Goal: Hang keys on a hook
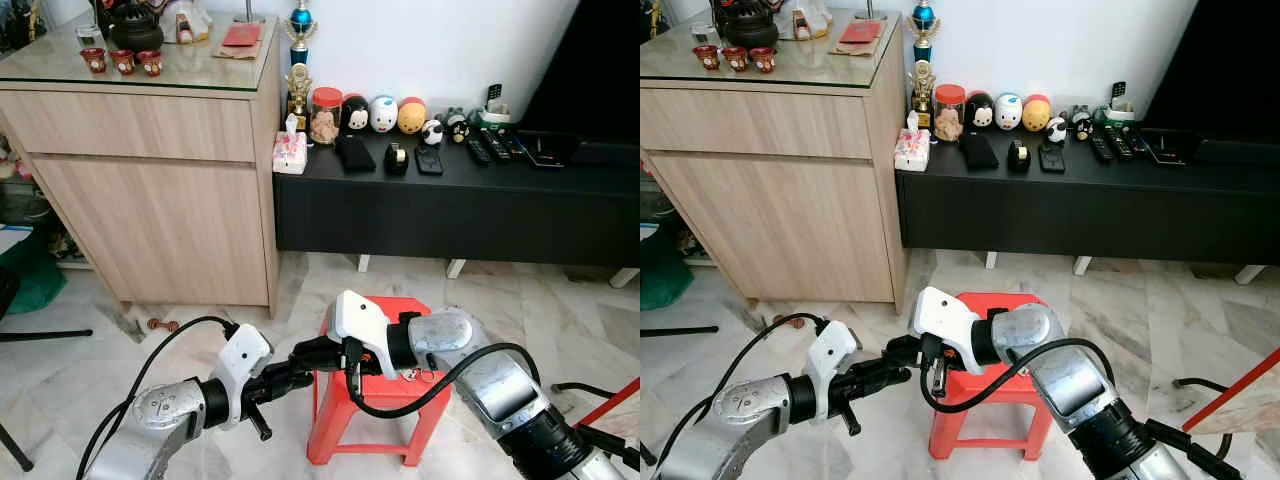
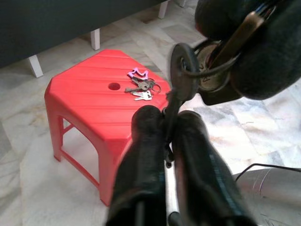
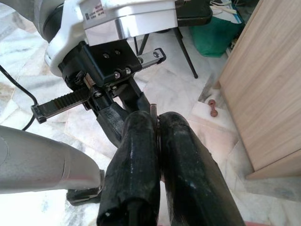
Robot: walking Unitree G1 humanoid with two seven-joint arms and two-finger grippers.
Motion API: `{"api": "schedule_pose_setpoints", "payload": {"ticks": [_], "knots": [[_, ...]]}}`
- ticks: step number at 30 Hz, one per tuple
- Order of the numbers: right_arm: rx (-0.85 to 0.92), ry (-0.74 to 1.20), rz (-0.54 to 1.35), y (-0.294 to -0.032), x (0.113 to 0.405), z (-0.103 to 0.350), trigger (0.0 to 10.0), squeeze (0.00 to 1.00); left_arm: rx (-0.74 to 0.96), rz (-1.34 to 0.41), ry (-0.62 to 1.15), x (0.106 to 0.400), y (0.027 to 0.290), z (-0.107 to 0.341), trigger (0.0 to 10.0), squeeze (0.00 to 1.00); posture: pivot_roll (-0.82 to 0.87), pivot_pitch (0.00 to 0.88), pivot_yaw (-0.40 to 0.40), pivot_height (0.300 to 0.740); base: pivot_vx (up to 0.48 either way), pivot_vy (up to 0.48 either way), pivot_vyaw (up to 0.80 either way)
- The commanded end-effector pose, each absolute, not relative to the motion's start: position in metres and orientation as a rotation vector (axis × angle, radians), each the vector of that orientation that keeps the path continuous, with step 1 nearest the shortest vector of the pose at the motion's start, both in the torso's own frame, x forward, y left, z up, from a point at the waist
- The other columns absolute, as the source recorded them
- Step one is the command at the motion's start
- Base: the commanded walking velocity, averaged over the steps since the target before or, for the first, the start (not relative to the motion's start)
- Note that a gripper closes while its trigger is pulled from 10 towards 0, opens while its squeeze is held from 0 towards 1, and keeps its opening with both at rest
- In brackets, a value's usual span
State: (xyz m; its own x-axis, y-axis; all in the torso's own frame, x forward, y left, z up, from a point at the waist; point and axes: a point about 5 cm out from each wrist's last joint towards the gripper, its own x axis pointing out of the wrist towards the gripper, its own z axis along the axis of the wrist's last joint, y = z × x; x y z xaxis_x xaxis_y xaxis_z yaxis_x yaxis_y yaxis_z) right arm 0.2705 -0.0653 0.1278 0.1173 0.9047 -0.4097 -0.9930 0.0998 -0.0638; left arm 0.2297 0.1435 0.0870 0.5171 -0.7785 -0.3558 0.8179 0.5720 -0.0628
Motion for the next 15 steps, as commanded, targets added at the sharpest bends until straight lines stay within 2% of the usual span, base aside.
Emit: {"api": "schedule_pose_setpoints", "payload": {"ticks": [1, 15], "knots": [[-0.384, 0.279, 1.438, -0.065, 0.273, 0.132, 10.0, 0.0, 0.13, -0.986, 0.385, 0.226, 0.142, 0.086, 0.0, 0.0, 0.06, 0.0, -0.089, 0.74, 0.0, 0.0, 0.0], [-0.458, 0.338, 1.457, -0.072, 0.271, 0.121, 10.0, 0.0, 0.183, -1.06, 0.442, 0.218, 0.144, 0.086, 0.0, 0.0, 0.06, 0.0, -0.091, 0.74, 0.0, 0.0, 0.0]]}}
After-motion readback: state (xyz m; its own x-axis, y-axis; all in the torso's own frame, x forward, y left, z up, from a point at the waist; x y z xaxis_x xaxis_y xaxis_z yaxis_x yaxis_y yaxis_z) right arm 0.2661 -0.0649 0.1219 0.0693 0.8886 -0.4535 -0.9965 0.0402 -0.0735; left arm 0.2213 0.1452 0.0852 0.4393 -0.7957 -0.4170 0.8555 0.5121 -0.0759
